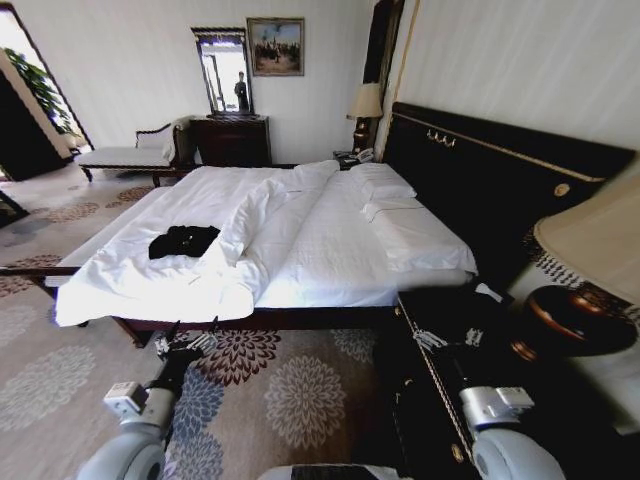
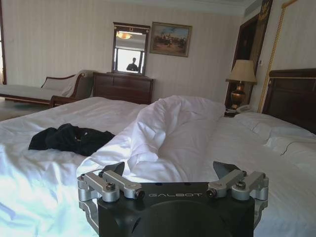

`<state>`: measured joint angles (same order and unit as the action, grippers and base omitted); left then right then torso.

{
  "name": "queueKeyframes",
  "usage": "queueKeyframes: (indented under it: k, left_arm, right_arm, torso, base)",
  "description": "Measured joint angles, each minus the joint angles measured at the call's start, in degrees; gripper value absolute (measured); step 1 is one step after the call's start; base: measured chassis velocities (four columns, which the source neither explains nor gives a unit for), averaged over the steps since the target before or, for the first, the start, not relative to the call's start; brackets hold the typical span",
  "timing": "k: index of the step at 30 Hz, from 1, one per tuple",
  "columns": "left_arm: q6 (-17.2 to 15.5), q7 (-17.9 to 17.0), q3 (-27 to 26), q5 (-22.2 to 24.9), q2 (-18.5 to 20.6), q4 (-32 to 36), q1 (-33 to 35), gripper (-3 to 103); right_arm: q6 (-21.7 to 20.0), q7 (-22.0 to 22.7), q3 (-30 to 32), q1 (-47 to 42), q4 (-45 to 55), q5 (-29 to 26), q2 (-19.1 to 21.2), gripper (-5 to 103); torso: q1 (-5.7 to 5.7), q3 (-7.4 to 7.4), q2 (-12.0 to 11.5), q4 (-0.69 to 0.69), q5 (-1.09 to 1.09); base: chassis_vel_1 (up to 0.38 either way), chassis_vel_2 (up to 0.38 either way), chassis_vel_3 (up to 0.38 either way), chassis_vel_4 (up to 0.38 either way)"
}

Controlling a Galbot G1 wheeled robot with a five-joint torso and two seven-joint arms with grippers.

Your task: Fold the clothes on the bed.

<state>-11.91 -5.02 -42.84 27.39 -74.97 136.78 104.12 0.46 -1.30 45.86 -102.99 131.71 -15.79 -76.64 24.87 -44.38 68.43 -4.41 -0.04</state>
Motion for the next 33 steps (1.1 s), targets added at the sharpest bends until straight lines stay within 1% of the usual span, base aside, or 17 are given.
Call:
queueKeyframes:
  k: [13, 21, 33]
  left_arm:
    - [-0.1, -0.3, 0.6, -0.7, -0.2, 0.2, 0.0, 100]
    - [0.0, -0.2, 0.2, -1.0, -0.5, 0.3, 1.0, 100]
    - [0.0, -0.2, 1.0, -1.3, -0.6, 0.4, 0.8, 100]
  right_arm:
    - [0.0, 0.4, -0.9, -0.2, 0.0, 0.5, -0.4, 100]
    - [0.4, 0.1, -1.6, 0.1, -0.4, 1.3, -0.9, 100]
    - [0.5, 0.0, -1.3, -0.1, -0.5, 1.8, -1.1, 100]
  torso:
    - [0.01, -0.01, 0.0, 0.0, 0.0]
    - [0.0, 0.0, 0.0, 0.01, 0.0]
    - [0.01, 0.0, 0.0, 0.0, 0.0]
  base:
    - [-0.13, 0.134, 0.129, -0.131]
    - [-0.083, 0.086, 0.064, -0.08]
    - [-0.113, 0.112, 0.1, -0.105]
